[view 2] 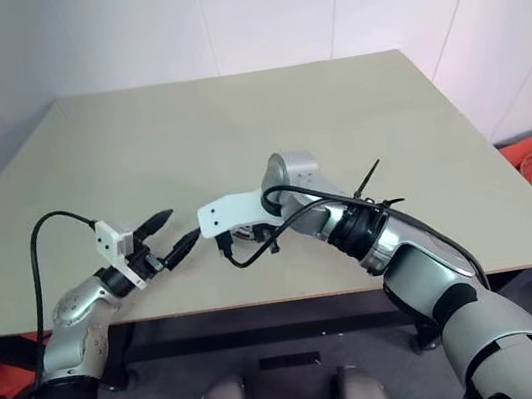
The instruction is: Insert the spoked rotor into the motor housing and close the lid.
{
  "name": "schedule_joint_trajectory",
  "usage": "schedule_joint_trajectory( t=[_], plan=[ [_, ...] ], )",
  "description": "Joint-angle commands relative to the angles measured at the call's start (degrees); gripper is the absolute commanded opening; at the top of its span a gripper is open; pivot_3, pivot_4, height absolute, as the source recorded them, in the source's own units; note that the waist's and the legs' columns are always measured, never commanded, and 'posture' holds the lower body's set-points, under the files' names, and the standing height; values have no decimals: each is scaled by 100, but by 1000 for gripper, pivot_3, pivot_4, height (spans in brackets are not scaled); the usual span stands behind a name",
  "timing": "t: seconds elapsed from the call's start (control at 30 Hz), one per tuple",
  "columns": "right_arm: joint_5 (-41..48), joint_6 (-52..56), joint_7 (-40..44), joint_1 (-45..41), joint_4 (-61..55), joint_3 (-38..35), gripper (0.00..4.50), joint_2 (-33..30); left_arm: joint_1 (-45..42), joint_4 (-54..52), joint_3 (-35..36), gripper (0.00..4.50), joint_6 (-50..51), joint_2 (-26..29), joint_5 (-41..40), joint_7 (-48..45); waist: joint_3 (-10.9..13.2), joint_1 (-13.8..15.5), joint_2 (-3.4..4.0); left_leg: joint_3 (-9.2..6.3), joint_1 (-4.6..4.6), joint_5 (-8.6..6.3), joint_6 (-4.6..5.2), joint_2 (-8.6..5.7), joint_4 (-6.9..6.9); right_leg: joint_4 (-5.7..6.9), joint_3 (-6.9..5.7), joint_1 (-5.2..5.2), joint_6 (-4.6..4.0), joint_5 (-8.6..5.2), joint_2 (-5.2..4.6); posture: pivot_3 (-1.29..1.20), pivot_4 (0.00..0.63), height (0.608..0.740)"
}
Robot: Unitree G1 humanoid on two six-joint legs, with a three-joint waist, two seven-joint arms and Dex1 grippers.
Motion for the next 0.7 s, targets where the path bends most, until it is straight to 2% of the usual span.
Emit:
schedule_joint_trajectory(
  t=[0.03,0.33,0.37,0.53,0.7],
  plan=[
    [38,-130,58,-167,-311,-29,1262,-109,-53,-146,-6,4500,-43,18,-42,-13,0,5,0,0,1,0,0,0,0,0,0,2,0,0,0,0,0,740],
    [8,-214,120,-310,-404,-54,4340,-181,-111,-67,-53,4500,-75,4,-39,-7,0,-1,0,-1,6,1,-1,0,1,2,0,5,1,0,0,0,0,740],
    [22,-194,158,-327,-473,-67,4477,-194,-113,-63,-56,4500,-74,1,-38,-7,0,0,0,-1,5,1,-1,-1,1,2,0,5,1,0,0,0,0,740],
    [251,30,348,-506,-989,-319,4477,-246,-123,-48,-64,4500,-71,2,-34,-11,0,1,0,-2,4,1,-1,0,1,1,0,3,1,0,0,0,0,740],
    [1057,773,480,-806,-1542,-1082,4477,-161,-140,-34,-64,4500,-80,12,-27,-20,0,6,0,-10,5,1,-1,-1,1,1,0,5,1,0,0,0,0,740]
  ],
)
